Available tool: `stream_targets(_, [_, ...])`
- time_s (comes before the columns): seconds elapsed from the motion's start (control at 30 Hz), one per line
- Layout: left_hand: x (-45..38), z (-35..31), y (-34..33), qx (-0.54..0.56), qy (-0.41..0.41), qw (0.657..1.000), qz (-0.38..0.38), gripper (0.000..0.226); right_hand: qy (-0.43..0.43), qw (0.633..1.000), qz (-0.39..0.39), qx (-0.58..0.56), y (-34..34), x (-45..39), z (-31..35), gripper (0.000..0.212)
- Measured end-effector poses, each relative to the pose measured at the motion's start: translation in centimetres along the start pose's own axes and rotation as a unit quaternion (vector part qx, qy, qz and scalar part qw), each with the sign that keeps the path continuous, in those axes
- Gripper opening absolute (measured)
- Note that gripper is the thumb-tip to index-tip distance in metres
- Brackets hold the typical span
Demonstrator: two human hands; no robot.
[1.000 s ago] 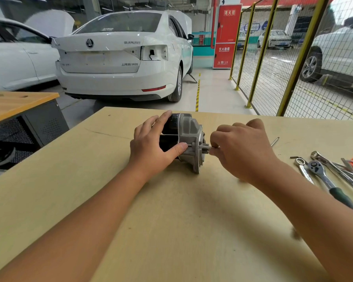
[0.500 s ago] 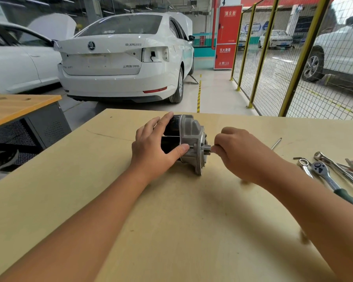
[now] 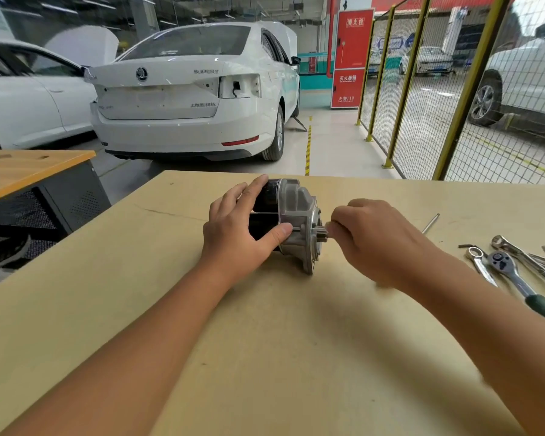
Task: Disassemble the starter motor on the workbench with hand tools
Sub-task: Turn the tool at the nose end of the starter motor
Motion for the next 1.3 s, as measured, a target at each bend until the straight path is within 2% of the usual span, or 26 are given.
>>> stream_targets(0.1, [0.0,0.1,0.0,-0.001,0.002,1.000,0.002,0.091,-0.002,1.000,0.018,0.009,-0.2,-0.2,-0.2,0.033])
stream_targets(0.23, [-0.1,0.1,0.0,-0.006,0.003,1.000,0.007,0.093,0.001,0.986,-0.030,0.162,0.4,0.0,0.4,0.029])
stream_targets(0.3, [0.0,0.1,0.1,-0.007,0.002,1.000,0.007,0.093,-0.006,0.982,-0.043,0.184,0.8,0.1,0.5,0.025])
stream_targets(0.4, [0.1,-0.1,0.2,-0.005,0.001,1.000,0.008,0.093,-0.001,0.987,-0.046,0.153,0.7,0.2,0.5,0.023])
stream_targets(0.57, [0.1,-0.2,0.2,-0.005,0.002,1.000,0.010,0.092,0.010,0.999,-0.035,0.035,0.4,0.1,0.5,0.018])
stream_targets(0.77, [0.1,-0.2,0.2,-0.007,-0.002,1.000,0.009,0.090,0.021,0.999,-0.016,0.031,-0.3,-0.1,0.1,0.030])
stream_targets(0.93, [0.1,-0.1,0.2,-0.008,-0.004,1.000,0.011,0.090,0.019,0.987,-0.059,0.146,0.2,0.2,0.3,0.022])
stream_targets(1.0, [0.0,-0.1,0.2,-0.011,-0.005,1.000,0.012,0.090,0.010,0.986,-0.067,0.153,0.4,0.3,0.3,0.020])
stream_targets(1.23, [0.0,0.0,0.2,-0.010,-0.009,1.000,0.005,0.089,0.032,0.997,-0.059,0.039,0.3,0.3,0.5,0.020])
stream_targets(1.3, [0.0,0.0,0.2,-0.010,-0.009,1.000,0.005,0.089,0.038,0.998,-0.048,0.005,0.1,0.2,0.4,0.026])
Point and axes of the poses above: each hand's wrist, its own x-axis away from the middle knuckle, its own y-axis out of the back of the hand, z = x × y, the point moved 7 cm from there along -x, towards the middle knuckle, and after that the axes turned 1 degree about z, right-handed, at the moved point
